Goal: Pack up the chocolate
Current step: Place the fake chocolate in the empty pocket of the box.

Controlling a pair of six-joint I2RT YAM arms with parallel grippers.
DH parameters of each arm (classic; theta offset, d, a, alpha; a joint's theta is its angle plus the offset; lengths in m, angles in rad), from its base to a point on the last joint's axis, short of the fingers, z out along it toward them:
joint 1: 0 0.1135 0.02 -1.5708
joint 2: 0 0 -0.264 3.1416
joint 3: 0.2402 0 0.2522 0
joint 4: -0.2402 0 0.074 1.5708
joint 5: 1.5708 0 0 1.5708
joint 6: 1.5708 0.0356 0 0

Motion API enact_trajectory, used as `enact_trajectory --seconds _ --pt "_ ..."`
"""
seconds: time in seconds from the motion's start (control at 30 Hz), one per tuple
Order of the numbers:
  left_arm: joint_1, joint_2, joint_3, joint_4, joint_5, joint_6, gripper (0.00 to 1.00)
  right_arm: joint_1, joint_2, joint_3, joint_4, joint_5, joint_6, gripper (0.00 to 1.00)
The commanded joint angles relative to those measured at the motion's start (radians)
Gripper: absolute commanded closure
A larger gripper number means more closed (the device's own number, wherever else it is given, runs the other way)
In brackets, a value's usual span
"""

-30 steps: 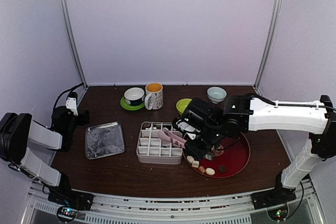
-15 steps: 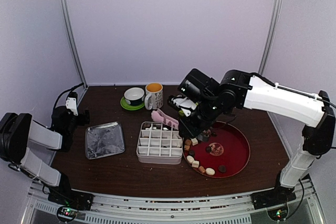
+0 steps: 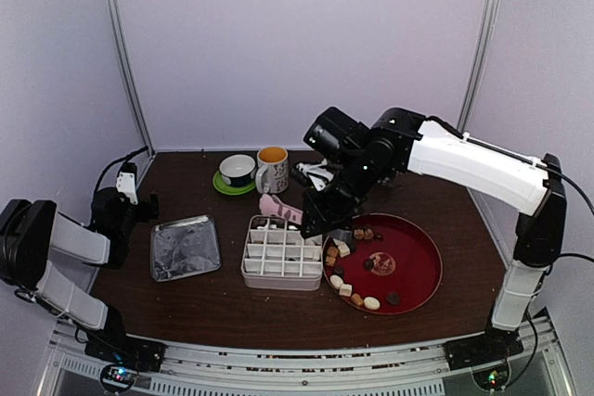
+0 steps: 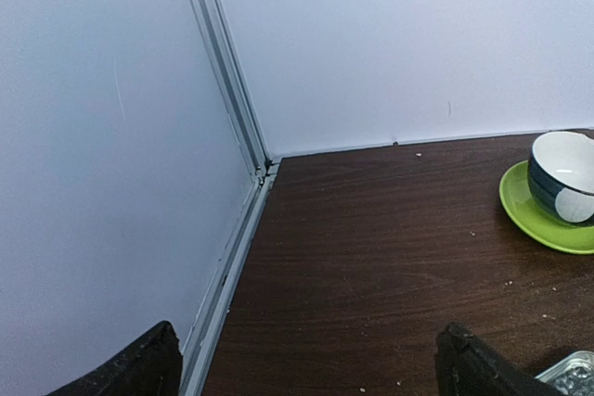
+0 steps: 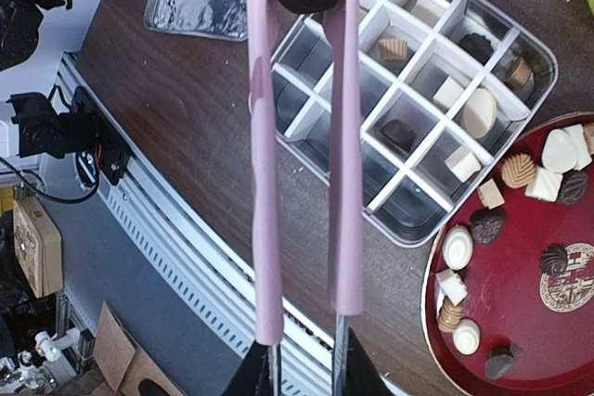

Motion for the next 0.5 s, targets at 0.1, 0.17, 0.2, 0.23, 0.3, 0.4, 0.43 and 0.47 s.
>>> enact_trajectory --seconds 0.1,0.17,0.2,0.23,0.3,0.4,0.43,0.47 --pt "0.008 -0.003 0.008 0.057 0.008 0.01 0.02 -0.001 0.07 0.052 -0.153 -0.09 -0.007 0.82" --pt "0.007 -0.003 0.008 0.057 0.008 0.01 0.02 -0.004 0.08 0.057 -0.155 -0.057 0.0 0.83" --pt "0.008 -0.003 0.009 0.056 0.009 0.009 0.02 -0.005 0.092 0.068 -0.161 -0.05 -0.002 0.83" --pt "0.008 -0.003 0.008 0.057 0.008 0.01 0.02 -0.007 0.104 0.081 -0.17 -0.049 -0.007 0.83" --pt "0.007 -0.003 0.009 0.056 0.007 0.009 0.02 -0.009 0.128 0.097 -0.183 -0.044 -0.015 0.83" --pt "0.007 -0.003 0.009 0.056 0.007 0.009 0.02 -0.009 0.158 0.109 -0.195 -0.034 -0.019 0.83" --pt "0.008 -0.003 0.008 0.056 0.009 0.01 0.02 -0.008 0.166 0.112 -0.196 -0.029 -0.015 0.83" --pt "0.008 -0.003 0.008 0.057 0.008 0.01 0.02 -0.009 0.17 0.114 -0.193 -0.025 -0.013 0.82"
